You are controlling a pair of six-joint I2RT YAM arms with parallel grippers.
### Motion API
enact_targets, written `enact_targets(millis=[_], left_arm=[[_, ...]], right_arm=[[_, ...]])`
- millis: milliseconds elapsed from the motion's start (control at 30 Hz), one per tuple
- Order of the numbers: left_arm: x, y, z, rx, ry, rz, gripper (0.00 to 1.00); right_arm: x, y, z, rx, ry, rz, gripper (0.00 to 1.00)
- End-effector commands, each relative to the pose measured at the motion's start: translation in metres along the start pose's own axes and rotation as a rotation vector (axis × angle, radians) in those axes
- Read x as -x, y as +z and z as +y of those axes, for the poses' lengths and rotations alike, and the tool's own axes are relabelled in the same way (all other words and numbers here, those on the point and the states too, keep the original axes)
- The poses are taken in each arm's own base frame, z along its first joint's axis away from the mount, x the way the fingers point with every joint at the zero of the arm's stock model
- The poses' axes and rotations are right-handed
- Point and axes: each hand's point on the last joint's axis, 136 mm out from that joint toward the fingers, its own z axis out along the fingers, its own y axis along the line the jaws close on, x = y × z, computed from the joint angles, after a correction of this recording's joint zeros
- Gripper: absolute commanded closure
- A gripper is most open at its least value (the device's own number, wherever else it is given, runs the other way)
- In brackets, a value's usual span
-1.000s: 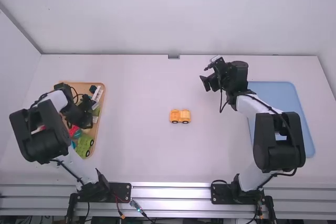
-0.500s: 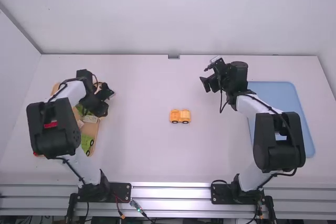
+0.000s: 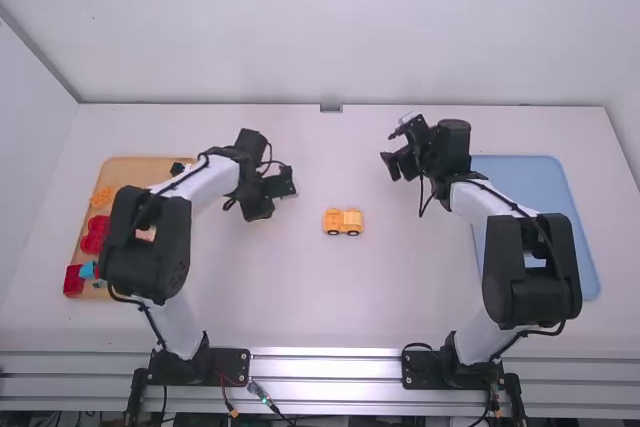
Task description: Assemble lego blocks to make yellow taxi
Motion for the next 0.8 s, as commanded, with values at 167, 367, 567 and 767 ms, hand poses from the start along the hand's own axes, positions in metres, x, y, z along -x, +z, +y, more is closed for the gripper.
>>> enact_targets(millis=[167, 367, 567, 767], left_arm=[[0.041, 0.012, -0.02, 0.016, 0.22, -0.017, 0.98], [0.052, 0.018, -0.036, -0.05, 0.326, -0.072, 0.98], [0.064, 0.027, -0.036, -0.059, 0.328, -0.132, 0.98], [0.061, 0.031, -0.041, -0.112, 0.315, -0.107, 0.98]], right_arm=[[-0.002, 0.0, 0.001, 0.007, 0.009, 0.012, 0.01], [-0.009, 0.0, 0.005, 0.022, 0.021, 0.039, 0.01], [-0.011, -0.001, 0.005, 0.025, 0.026, 0.046, 0.01], [-0.008, 0.0, 0.013, 0.055, 0.024, 0.035, 0.01]])
